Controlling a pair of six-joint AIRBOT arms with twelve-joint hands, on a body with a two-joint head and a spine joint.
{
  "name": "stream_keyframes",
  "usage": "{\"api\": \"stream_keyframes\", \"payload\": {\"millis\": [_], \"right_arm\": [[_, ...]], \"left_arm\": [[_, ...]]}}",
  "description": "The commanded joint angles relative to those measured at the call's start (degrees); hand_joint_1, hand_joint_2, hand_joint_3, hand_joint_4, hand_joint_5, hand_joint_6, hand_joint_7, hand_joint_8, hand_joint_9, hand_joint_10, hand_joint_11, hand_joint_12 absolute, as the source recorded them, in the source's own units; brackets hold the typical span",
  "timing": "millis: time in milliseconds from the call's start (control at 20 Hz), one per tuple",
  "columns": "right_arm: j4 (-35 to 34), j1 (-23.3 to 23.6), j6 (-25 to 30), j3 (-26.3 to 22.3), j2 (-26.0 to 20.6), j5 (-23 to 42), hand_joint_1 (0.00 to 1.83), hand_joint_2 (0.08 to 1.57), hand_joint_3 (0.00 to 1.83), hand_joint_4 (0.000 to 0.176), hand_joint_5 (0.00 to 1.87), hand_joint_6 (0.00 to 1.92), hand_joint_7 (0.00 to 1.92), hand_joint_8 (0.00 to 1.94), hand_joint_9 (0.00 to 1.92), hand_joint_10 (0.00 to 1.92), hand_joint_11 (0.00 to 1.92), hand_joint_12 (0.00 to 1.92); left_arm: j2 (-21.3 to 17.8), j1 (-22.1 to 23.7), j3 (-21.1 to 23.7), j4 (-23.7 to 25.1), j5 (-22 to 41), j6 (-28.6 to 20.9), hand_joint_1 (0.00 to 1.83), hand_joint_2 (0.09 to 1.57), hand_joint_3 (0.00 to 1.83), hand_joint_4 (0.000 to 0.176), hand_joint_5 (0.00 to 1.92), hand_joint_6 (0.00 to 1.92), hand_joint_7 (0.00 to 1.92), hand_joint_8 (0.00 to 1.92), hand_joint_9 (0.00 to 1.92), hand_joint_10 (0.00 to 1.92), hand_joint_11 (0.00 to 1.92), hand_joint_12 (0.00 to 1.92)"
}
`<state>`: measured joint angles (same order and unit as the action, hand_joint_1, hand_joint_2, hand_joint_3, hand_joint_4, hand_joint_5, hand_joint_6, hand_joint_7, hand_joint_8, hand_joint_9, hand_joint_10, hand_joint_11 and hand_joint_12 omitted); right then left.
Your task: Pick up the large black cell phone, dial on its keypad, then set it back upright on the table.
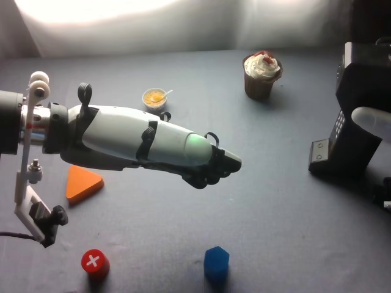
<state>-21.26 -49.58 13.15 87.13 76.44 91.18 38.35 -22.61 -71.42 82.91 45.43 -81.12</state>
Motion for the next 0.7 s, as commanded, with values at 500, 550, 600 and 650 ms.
{"api": "stream_keyframes", "payload": {"millis": [500,550,600,650], "right_arm": [[-0.7,-0.1,1.0,0.3,-0.5,8.4,1.35,1.19,0.0,0.0,0.84,1.1,0.73,1.34,0.82,1.35,0.74,1.13],[-0.7,-0.1,1.0,0.3,-0.6,8.4,1.21,1.2,0.0,0.0,0.87,1.12,0.76,1.34,0.79,0.85,0.73,1.13],[-0.7,-0.1,1.0,0.3,-0.6,8.4,1.18,1.21,0.0,0.012,0.84,1.19,0.77,1.32,0.82,0.56,0.69,1.14],[-0.7,-0.1,1.0,0.3,-0.7,8.4,1.16,1.21,0.0,0.027,0.8,1.25,0.78,1.3,0.87,0.38,0.66,1.14]], "left_arm": [[-0.2,0.5,0.3,-4.4,2.8,-0.3,0.0,1.19,0.0,0.007,0.21,0.0,0.2,0.0,0.2,0.0,0.0,0.62],[-0.2,0.5,0.4,-4.4,2.8,-0.3,0.0,1.19,0.0,0.007,0.21,0.0,0.21,0.01,0.21,0.0,0.0,0.62],[-0.2,0.4,0.4,-4.4,2.8,-0.3,0.0,1.19,0.0,0.009,0.2,0.0,0.2,0.0,0.2,0.0,0.0,0.62],[-0.2,0.4,0.4,-4.4,2.8,-0.3,0.0,1.19,0.0,0.006,0.21,0.0,0.2,0.0,0.2,0.0,0.0,0.62]]}}
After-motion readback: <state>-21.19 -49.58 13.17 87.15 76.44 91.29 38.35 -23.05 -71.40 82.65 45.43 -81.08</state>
